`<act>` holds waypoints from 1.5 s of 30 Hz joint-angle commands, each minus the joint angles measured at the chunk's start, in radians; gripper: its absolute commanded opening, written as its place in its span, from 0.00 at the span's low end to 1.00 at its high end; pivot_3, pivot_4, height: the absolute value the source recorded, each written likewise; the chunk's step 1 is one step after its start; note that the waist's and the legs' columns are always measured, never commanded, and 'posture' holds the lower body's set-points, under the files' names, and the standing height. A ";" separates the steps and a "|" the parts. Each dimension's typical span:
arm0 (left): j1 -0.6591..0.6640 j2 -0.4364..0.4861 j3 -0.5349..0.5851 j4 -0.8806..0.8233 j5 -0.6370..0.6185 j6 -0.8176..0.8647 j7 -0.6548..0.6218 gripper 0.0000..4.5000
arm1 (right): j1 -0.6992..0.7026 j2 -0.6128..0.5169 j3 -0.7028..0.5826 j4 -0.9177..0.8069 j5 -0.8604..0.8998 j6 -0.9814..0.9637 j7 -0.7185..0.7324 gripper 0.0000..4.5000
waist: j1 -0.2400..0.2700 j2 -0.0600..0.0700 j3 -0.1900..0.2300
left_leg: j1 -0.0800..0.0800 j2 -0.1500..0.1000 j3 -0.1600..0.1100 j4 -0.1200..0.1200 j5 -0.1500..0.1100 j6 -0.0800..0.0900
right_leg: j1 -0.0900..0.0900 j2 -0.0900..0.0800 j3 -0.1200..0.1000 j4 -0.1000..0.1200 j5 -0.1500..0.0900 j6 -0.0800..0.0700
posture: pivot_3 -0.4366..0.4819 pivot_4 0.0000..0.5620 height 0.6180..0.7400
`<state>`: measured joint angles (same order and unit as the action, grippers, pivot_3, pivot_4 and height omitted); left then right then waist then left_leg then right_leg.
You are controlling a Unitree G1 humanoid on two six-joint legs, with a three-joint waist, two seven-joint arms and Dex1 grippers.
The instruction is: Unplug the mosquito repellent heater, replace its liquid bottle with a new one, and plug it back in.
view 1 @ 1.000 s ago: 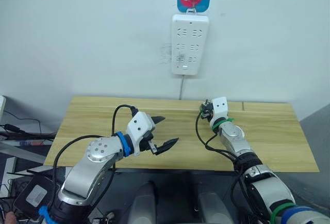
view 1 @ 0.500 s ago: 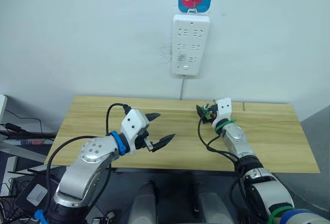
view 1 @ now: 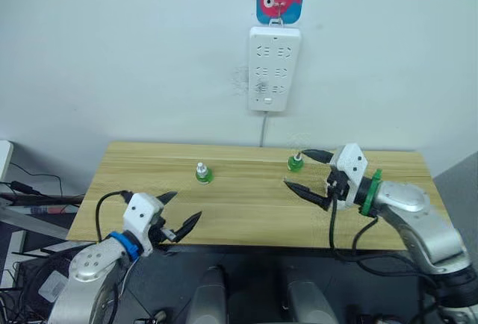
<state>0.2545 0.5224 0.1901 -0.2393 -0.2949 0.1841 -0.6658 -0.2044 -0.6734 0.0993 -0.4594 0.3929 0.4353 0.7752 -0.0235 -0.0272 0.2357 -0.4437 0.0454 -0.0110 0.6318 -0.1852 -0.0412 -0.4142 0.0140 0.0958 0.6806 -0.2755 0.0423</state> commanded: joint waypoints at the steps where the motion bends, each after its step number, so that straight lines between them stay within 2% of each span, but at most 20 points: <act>1: -0.001 -0.002 0.028 0.033 0.010 -0.051 0.010 1.00 | 0.017 -0.039 -0.019 -0.099 0.080 0.074 0.054 0.99 | 0.000 -0.002 -0.001 | 0.002 0.000 0.000 0.000 0.000 0.000 | 0.002 0.000 0.000 0.000 -0.002 -0.004 | 0.54 0.33 1.00; 3: -0.016 -0.011 0.024 0.059 0.011 -0.066 0.014 1.00 | 0.035 -0.051 -0.017 -0.134 0.088 0.082 0.061 0.99 | 0.001 -0.004 -0.003 | 0.005 0.000 0.000 -0.001 0.000 0.000 | 0.005 0.000 0.000 0.000 -0.004 -0.005 | 0.54 0.32 1.00; 10: -0.133 -0.045 -0.017 0.174 0.048 -0.096 0.045 1.00 | 0.034 -0.049 0.004 -0.192 0.068 0.110 0.035 0.99 | 0.000 -0.004 -0.003 | 0.009 0.000 0.001 -0.001 0.000 0.000 | 0.008 0.000 0.000 0.000 -0.003 -0.004 | 0.52 0.41 1.00; 14: -0.251 -0.073 -0.059 0.337 0.073 -0.098 0.048 1.00 | 0.025 -0.035 0.024 -0.245 0.065 0.182 -0.022 0.99 | -0.001 -0.004 0.003 | 0.009 0.000 0.001 -0.002 0.000 0.000 | 0.008 0.001 0.001 0.000 -0.004 -0.004 | 0.48 0.49 1.00; 23: -0.469 -0.121 -0.108 0.686 0.152 -0.253 0.070 1.00 | 0.030 -0.018 0.014 -0.382 0.127 0.353 -0.123 0.99 | -0.010 -0.005 0.042 | 0.009 0.001 0.001 -0.002 0.000 0.000 | 0.007 0.001 0.001 0.000 -0.002 -0.001 | 0.39 0.62 1.00; 30: -0.546 -0.165 -0.104 0.803 0.168 -0.302 0.122 1.00 | 0.034 -0.026 0.007 -0.447 0.183 0.436 -0.159 0.99 | -0.017 -0.006 0.074 | 0.008 0.002 0.000 -0.002 0.000 0.000 | 0.007 0.001 0.001 0.000 -0.002 0.000 | 0.36 0.67 1.00; 41: -0.654 -0.212 -0.102 0.962 0.177 -0.387 0.173 1.00 | 0.046 -0.026 -0.017 -0.498 0.256 0.504 -0.209 0.99 | -0.027 -0.007 0.093 | 0.007 0.001 0.000 -0.003 -0.001 -0.001 | 0.007 0.000 0.002 -0.001 -0.004 0.003 | 0.35 0.69 1.00; 45: -0.672 -0.211 -0.111 0.999 0.188 -0.429 0.169 0.80 | 0.048 -0.034 -0.019 -0.498 0.271 0.508 -0.213 1.00 | -0.033 -0.007 0.095 | 0.007 0.001 0.000 -0.004 -0.001 -0.001 | 0.007 0.000 0.002 -0.001 -0.004 0.003 | 0.35 0.69 1.00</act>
<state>-0.4176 0.3128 0.0837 0.7487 -0.1136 -0.2214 -0.4925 -0.1648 -0.7005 0.0993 -0.9169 0.6483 0.9483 0.5644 -0.0569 -0.0347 0.3310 -0.4365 0.0467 -0.0112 0.6280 -0.1861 -0.0426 -0.4075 0.0139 0.0976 0.6796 -0.2794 0.0455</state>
